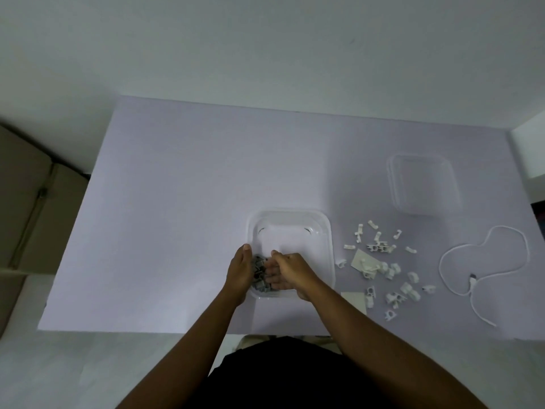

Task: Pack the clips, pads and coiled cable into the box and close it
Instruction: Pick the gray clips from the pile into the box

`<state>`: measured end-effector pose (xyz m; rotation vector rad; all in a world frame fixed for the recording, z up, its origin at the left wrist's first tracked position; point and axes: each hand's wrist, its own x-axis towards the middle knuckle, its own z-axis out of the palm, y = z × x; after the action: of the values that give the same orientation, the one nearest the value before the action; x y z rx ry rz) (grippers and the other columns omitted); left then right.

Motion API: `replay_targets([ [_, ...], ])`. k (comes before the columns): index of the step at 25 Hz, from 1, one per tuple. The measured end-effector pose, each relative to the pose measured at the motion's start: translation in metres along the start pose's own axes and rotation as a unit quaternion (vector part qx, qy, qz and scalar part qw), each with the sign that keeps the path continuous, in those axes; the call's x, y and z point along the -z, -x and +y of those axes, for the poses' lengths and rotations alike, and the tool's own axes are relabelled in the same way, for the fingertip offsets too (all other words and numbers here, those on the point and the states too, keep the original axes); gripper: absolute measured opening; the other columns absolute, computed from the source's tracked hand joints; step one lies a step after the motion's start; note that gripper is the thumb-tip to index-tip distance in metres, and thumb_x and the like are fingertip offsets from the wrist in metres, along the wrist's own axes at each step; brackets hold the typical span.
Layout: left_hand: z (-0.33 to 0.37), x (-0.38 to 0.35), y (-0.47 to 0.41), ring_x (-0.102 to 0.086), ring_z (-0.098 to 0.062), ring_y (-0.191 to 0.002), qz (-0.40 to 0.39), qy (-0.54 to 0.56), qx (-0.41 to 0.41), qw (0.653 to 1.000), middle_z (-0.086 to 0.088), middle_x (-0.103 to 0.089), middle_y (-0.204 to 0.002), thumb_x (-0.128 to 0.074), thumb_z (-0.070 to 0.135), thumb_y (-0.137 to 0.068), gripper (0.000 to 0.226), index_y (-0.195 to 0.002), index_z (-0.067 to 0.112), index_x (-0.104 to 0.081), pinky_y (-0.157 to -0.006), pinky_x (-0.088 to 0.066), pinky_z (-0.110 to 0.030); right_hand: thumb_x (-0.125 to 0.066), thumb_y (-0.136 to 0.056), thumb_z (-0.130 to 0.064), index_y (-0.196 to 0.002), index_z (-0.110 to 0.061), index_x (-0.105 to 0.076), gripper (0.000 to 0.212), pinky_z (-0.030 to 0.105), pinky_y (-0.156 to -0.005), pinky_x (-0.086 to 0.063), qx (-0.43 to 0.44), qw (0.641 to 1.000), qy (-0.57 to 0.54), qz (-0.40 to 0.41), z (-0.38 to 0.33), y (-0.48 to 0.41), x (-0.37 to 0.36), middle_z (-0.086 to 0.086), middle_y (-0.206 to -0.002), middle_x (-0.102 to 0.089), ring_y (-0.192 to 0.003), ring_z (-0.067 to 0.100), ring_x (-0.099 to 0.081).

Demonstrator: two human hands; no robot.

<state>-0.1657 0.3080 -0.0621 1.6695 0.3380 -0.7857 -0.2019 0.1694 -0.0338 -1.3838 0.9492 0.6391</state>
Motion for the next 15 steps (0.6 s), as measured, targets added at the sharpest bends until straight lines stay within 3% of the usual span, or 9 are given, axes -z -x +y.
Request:
replay_targets([
  [3, 0.004, -0.005, 0.001, -0.06, -0.028, -0.111, 0.028, -0.042, 0.009, 0.999, -0.01, -0.063, -0.121, -0.027, 0.051, -0.102, 0.042, -0.11, 0.024, -0.058, -0.102, -0.047, -0.052, -0.053, -0.1, -0.037, -0.101, -0.008, -0.073, 0.035, 0.04, -0.076, -0.063, 0.032, 0.999, -0.016, 0.017, 0.0, 0.007, 0.014, 0.013, -0.094, -0.076, -0.085, 0.027, -0.075],
  [5, 0.014, -0.009, 0.002, -0.045, -0.032, -0.132, 0.091, -0.152, -0.019, 0.984, -0.014, -0.048, -0.145, -0.033, 0.049, -0.102, 0.049, -0.136, 0.018, -0.048, -0.112, -0.035, -0.05, -0.054, -0.1, -0.032, -0.099, -0.007, -0.072, 0.031, 0.042, -0.074, -0.063, 0.067, 0.996, -0.03, 0.04, -0.001, 0.014, 0.03, 0.013, -0.093, -0.076, -0.083, 0.028, -0.075],
  [7, 0.033, -0.02, 0.011, -0.035, -0.029, -0.139, 0.148, -0.225, -0.117, 0.956, -0.012, -0.039, -0.15, -0.046, 0.044, -0.099, 0.057, -0.145, 0.012, -0.038, -0.113, -0.031, -0.047, -0.055, -0.1, -0.026, -0.098, -0.004, -0.072, 0.028, 0.038, -0.065, -0.062, 0.103, 0.991, -0.056, 0.063, -0.002, 0.023, 0.055, 0.016, -0.091, -0.076, -0.077, 0.027, -0.074],
  [9, 0.055, -0.04, 0.022, -0.045, -0.024, -0.129, 0.157, -0.267, -0.233, 0.922, -0.008, -0.05, -0.138, -0.055, 0.037, -0.095, 0.046, -0.133, 0.012, -0.05, -0.108, -0.039, -0.043, -0.057, -0.098, -0.02, -0.096, -0.003, -0.071, 0.023, 0.033, -0.054, -0.053, 0.139, 0.981, -0.089, 0.103, 0.001, 0.031, 0.086, 0.017, -0.085, -0.074, -0.066, 0.025, -0.069],
  [12, 0.075, -0.09, 0.032, -0.06, -0.019, -0.101, 0.071, -0.327, -0.328, 0.884, -0.002, -0.064, -0.112, -0.057, 0.03, -0.095, 0.023, -0.112, 0.015, -0.061, -0.091, -0.048, -0.035, -0.059, -0.094, -0.014, -0.091, -0.002, -0.071, 0.017, 0.027, -0.045, -0.043, 0.169, 0.959, -0.134, 0.186, 0.022, 0.035, 0.138, 0.014, -0.073, -0.07, -0.056, 0.021, -0.061],
  [15, 0.072, -0.154, 0.038, -0.06, -0.022, -0.098, -0.081, -0.418, -0.361, 0.83, -0.007, -0.061, -0.111, -0.054, 0.026, -0.096, 0.027, -0.118, 0.012, -0.059, -0.083, -0.046, -0.029, -0.059, -0.093, -0.012, -0.087, -0.007, -0.07, 0.013, 0.029, -0.048, -0.046, 0.14, 0.949, -0.098, 0.267, 0.062, 0.032, 0.185, 0.013, -0.075, -0.07, -0.058, 0.02, -0.061],
])
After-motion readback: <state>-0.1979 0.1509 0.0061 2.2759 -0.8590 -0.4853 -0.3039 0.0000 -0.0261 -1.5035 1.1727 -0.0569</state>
